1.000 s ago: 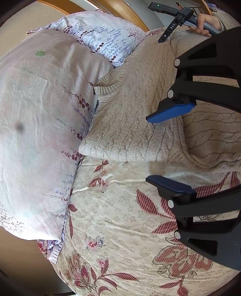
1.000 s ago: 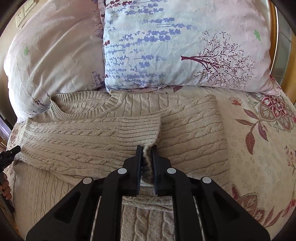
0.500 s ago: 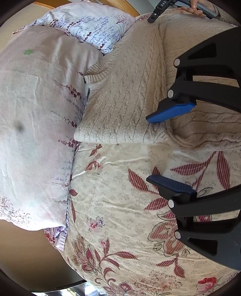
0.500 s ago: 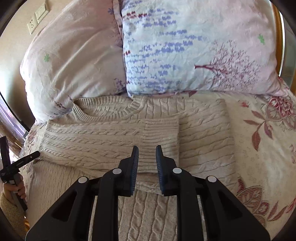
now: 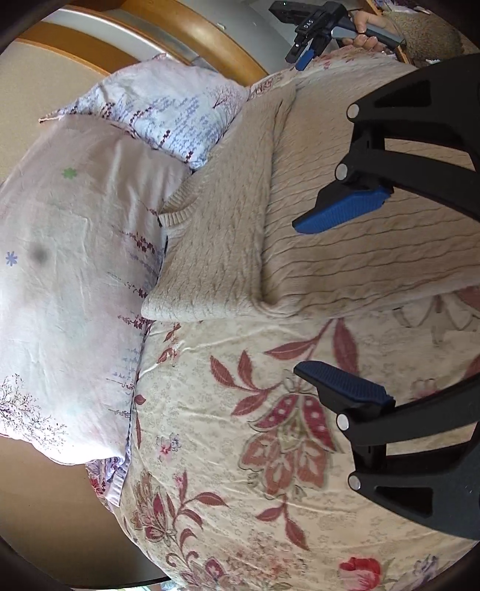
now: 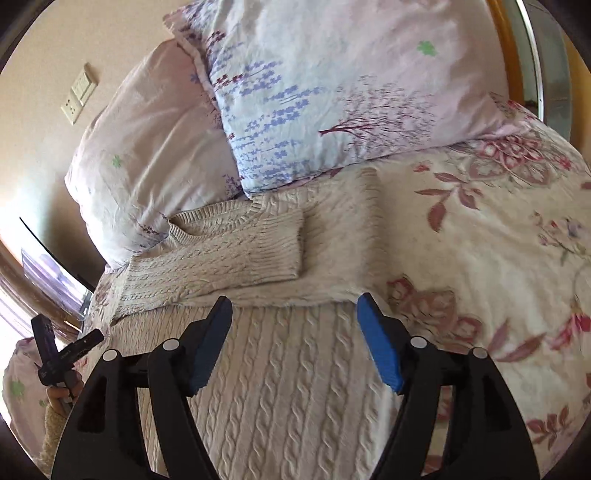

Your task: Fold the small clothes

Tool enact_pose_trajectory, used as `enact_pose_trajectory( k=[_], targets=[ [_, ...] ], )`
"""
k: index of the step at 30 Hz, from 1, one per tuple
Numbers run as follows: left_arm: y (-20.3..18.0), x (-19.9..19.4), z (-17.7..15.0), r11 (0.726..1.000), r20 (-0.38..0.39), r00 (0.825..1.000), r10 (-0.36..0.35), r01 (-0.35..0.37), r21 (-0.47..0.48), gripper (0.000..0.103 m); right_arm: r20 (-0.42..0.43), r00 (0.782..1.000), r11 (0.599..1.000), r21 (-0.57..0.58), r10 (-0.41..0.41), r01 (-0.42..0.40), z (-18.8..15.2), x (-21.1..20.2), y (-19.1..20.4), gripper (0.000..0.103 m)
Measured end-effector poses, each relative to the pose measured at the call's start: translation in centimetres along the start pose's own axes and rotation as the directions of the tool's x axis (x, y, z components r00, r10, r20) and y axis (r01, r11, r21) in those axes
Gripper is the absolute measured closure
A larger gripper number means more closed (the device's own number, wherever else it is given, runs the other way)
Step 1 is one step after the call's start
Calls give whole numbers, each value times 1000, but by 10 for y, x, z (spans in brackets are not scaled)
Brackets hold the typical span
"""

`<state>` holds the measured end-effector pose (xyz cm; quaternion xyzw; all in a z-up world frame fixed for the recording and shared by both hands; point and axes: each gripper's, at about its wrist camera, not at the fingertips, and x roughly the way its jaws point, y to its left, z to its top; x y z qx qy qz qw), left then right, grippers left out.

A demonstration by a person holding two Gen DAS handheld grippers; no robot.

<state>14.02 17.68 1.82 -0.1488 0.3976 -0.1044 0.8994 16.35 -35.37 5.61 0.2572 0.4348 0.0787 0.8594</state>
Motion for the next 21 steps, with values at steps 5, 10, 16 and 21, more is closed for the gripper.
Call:
enact_pose_trajectory(
  k=[5, 10, 16, 21],
  targets=[
    [11, -21, -32, 994, -22, 996, -90, 88, -61, 32, -34, 999, 994, 113, 18, -14, -30, -32, -43, 33],
    [7, -34, -56, 981, -26, 986, -166, 163, -101, 34, -68, 996, 989, 139, 61, -52, -59, -42, -49, 39],
    [1, -40, -76, 964, -26, 971, -238, 232, -130, 41, -63, 992, 984, 145, 113, -103, -82, -52, -43, 45],
    [-3, -44, -90, 950, -38, 957, -289, 281, -136, 54, -87, 974, 967, 164, 210, -193, -100, -54, -36, 53]
  ],
)
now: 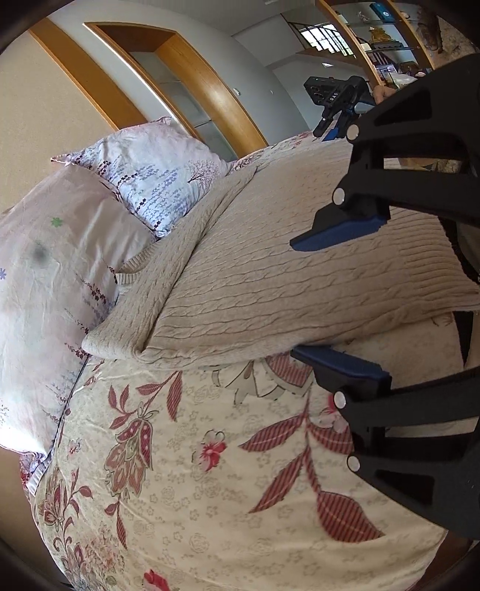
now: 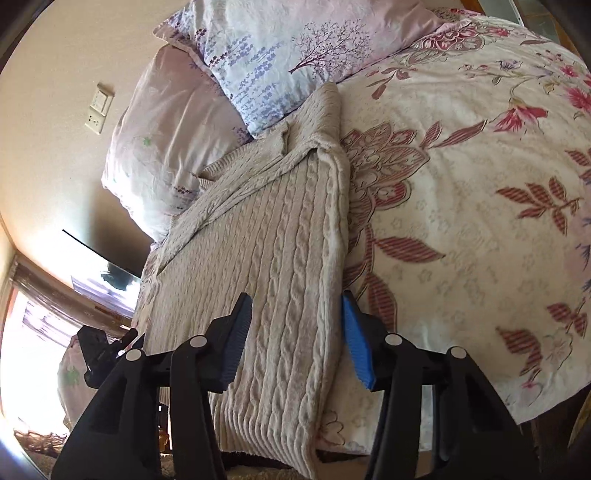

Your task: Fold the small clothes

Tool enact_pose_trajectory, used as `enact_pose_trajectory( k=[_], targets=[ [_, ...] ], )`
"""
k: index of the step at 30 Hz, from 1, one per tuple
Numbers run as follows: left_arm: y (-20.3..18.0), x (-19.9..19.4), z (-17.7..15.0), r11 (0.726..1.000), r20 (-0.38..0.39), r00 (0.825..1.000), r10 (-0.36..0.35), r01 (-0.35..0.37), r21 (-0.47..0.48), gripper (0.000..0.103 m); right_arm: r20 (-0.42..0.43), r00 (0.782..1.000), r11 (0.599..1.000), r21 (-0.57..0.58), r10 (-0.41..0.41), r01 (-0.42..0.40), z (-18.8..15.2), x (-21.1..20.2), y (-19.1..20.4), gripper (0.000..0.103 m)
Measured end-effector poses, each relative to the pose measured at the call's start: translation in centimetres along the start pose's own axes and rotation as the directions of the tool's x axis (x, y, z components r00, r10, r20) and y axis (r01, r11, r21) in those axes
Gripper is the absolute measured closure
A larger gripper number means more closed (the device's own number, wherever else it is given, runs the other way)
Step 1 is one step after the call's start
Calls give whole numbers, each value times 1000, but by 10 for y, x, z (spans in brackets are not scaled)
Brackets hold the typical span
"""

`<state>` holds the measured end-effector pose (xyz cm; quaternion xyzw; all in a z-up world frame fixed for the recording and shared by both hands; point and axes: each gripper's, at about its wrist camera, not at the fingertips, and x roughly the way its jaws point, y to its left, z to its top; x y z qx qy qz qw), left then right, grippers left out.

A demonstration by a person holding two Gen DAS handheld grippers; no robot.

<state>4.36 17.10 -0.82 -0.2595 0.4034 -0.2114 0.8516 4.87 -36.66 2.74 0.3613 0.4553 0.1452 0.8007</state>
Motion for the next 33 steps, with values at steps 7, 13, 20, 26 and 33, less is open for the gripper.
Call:
enact_pose_trajectory(
  k=[7, 13, 20, 26, 33],
  targets=[
    [-8, -4, -20, 999, -42, 999, -34, 34, 7, 68, -47, 990, 991, 7, 136, -136, -22, 0, 7, 65],
    [-12, -6, -37, 997, -97, 992, -82, 82, -5, 79, -84, 979, 982, 1, 186, -187, -42, -5, 10, 74],
    [-18, -6, -44, 996, -133, 987, -92, 93, -1, 82, -115, 984, 987, -70, 136, -145, -56, -6, 21, 87],
    [-27, -4, -41, 998, -150, 988, -35, 44, 54, 95, -41, 994, 981, -161, 101, -106, -50, -14, 38, 94],
    [-31, -19, -13, 996, -27, 1000, 0, 2, 90, 96, 169, 984, 970, -244, 54, -12, -26, -37, 54, 95]
  ],
)
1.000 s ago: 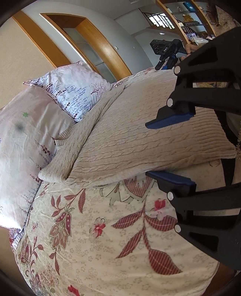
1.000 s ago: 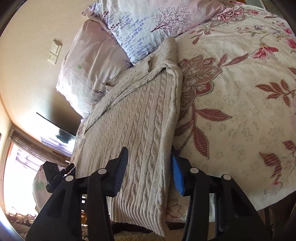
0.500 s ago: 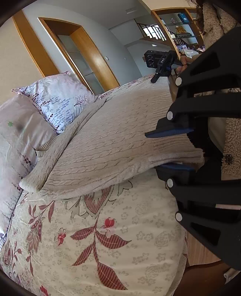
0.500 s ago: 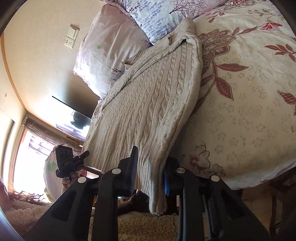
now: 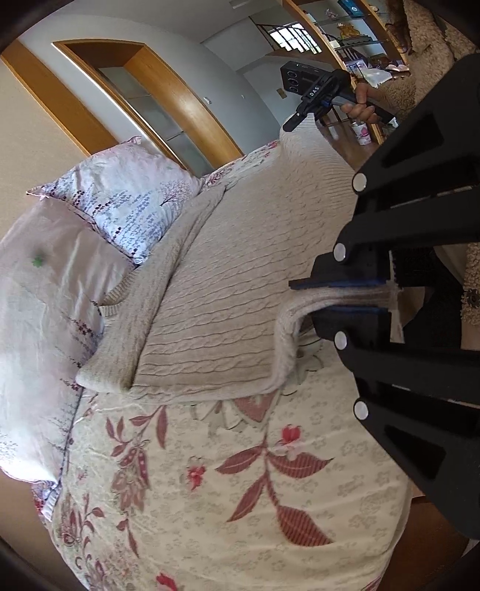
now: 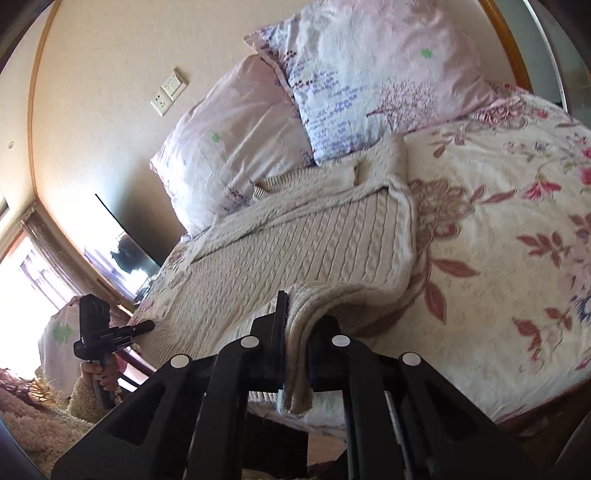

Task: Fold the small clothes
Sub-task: 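Lift the hem with both grippers and fold it toward the collar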

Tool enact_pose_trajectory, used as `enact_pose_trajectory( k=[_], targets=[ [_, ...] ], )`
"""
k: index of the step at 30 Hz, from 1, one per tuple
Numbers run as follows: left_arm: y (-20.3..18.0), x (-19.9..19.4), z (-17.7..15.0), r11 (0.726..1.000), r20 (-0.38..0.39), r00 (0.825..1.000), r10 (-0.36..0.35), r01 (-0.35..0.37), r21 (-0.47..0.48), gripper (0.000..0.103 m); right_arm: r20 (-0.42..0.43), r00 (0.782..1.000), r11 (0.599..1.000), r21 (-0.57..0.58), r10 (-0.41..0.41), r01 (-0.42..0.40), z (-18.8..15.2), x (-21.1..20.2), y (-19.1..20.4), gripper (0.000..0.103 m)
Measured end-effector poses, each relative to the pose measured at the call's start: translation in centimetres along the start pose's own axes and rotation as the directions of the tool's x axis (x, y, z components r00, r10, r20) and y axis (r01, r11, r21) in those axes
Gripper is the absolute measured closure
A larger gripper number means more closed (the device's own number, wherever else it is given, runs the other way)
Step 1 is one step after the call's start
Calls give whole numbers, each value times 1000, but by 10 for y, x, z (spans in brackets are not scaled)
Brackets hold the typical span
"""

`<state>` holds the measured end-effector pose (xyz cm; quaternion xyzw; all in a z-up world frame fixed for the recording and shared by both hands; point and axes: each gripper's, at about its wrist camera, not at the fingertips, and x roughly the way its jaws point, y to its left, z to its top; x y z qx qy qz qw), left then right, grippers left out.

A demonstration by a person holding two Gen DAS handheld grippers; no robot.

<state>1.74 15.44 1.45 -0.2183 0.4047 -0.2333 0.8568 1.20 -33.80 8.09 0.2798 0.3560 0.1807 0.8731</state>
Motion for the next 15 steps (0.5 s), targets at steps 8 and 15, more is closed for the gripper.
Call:
enact_pose_trajectory(
  k=[8, 15],
  targets=[
    [-2, -6, 61, 998, 149, 987, 59, -59, -7, 96, 147, 985, 991, -85, -92, 106, 42, 5, 11, 95],
    [-8, 14, 139, 994, 245, 963, 109, -113, 4, 96, 204, 970, 981, -114, -134, 159, 99, 40, 16, 95]
  ],
)
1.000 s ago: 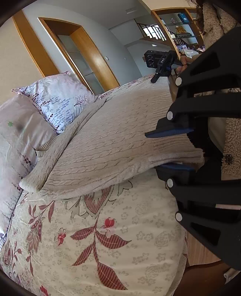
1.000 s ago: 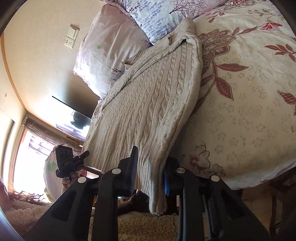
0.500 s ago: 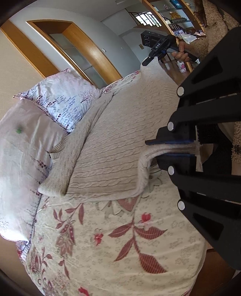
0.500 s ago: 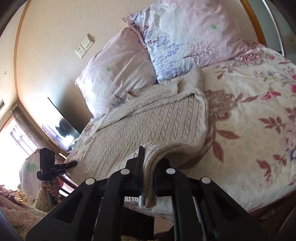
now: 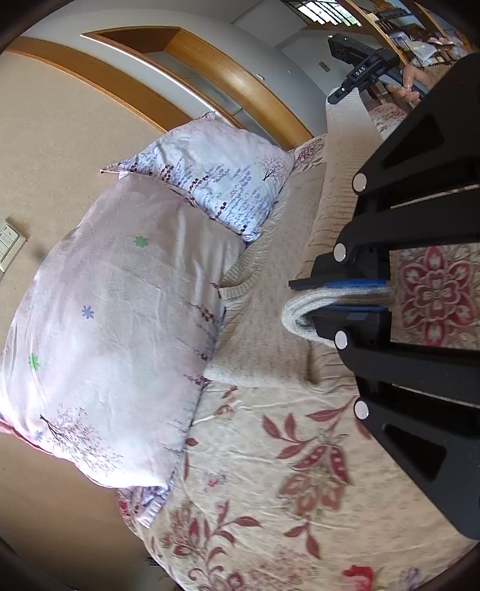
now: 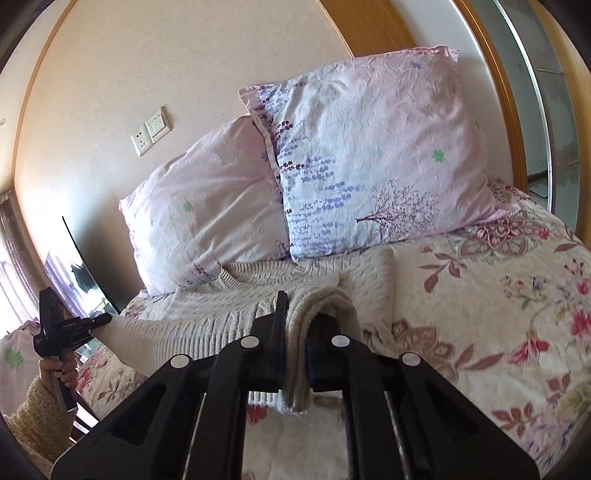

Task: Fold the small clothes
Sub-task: 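Lift the hem with both grippers and fold it toward the collar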

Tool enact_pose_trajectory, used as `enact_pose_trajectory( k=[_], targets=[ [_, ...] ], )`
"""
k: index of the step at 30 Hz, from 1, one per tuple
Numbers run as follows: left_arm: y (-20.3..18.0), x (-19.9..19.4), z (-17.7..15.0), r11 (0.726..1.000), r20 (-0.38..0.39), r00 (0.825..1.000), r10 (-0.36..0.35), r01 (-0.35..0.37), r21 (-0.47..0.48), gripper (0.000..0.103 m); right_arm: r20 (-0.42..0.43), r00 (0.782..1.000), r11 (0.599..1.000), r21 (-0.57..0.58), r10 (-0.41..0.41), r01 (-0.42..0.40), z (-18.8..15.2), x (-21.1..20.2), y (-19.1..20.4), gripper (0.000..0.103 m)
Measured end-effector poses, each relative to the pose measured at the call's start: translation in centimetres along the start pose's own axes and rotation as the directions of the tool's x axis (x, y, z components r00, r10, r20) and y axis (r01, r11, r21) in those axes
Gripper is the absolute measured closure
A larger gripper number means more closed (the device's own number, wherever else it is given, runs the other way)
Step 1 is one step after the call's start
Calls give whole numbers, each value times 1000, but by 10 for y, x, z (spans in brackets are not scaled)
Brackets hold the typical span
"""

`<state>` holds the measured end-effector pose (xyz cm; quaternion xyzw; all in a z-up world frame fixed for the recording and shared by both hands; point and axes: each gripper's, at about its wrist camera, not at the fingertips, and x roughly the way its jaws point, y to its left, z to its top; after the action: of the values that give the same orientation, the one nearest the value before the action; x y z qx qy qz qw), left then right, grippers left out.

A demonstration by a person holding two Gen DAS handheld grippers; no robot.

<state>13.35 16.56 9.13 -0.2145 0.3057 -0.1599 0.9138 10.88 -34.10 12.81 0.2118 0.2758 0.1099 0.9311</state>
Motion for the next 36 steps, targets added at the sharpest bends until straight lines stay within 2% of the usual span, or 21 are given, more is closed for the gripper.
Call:
enact_pose_trajectory(
  k=[4, 10, 18, 27, 35, 36],
  targets=[
    [-4, 34, 30, 999, 13, 999, 36, -36, 18, 96, 0, 1000, 999, -14, -31, 31, 24, 35, -4, 95],
    [2, 88, 63, 998, 7, 998, 62, -62, -21, 97, -27, 995, 995, 7, -97, 97, 39, 95, -24, 95],
    [38, 150, 62, 986, -84, 993, 83, -93, -136, 97, -171, 975, 976, 143, -139, 164, 25, 162, -72, 95],
    [54, 177, 67, 973, -107, 992, 60, -83, -218, 97, -238, 965, 955, 244, -111, 170, 25, 188, -92, 95],
    [59, 195, 75, 943, -118, 993, 27, -64, -327, 96, -277, 960, 885, 437, -35, 159, 37, 210, -110, 94],
    [59, 195, 75, 939, -113, 993, 21, -58, -339, 96, -275, 961, 880, 453, -19, 147, 39, 212, -109, 89]
  ],
)
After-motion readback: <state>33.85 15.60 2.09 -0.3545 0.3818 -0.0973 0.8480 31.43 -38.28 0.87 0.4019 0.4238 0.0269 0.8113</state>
